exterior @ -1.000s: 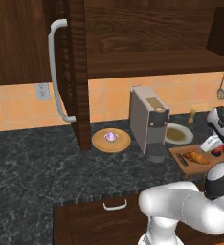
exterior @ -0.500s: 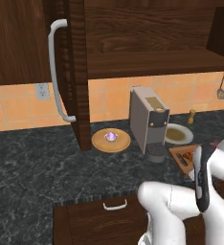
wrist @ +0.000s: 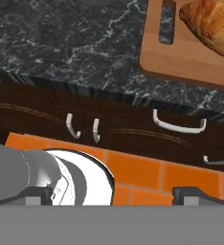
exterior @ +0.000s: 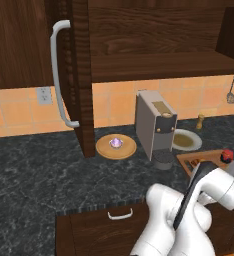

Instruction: From the different types of pastries on the counter, select a croissant and place it on the cutting board. Then retrieve a jar of jam from the cabinet and place it alongside the croissant on the cutting board.

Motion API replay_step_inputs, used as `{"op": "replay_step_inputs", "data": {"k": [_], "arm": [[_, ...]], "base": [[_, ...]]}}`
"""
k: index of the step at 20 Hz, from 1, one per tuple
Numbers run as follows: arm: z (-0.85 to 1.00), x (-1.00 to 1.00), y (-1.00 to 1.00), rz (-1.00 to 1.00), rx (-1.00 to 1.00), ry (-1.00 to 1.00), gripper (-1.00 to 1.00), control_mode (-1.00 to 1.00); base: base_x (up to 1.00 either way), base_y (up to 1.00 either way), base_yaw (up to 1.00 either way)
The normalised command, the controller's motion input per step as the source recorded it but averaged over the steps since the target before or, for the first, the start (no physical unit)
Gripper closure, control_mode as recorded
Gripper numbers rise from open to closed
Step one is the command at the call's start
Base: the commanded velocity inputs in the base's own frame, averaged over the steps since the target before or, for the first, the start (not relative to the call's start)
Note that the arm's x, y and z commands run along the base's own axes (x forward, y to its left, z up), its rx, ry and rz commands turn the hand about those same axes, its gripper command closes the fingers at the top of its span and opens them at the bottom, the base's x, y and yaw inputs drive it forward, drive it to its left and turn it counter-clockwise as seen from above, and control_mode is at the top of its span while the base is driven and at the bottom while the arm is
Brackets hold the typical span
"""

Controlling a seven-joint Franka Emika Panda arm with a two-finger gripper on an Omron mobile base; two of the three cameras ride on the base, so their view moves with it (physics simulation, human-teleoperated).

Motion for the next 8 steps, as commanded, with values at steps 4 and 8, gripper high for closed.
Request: {"op": "replay_step_inputs", "data": {"k": [4,8], "arm": [[-0.04,-0.05,0.03,0.0,0.01,0.0,-1.0,-1.0],[0.0,0.0,0.0,0.0,0.0,0.0,-1.0,-1.0]], "base": [[0.0,0.0,0.0],[0.0,0.0,0.0]]}}
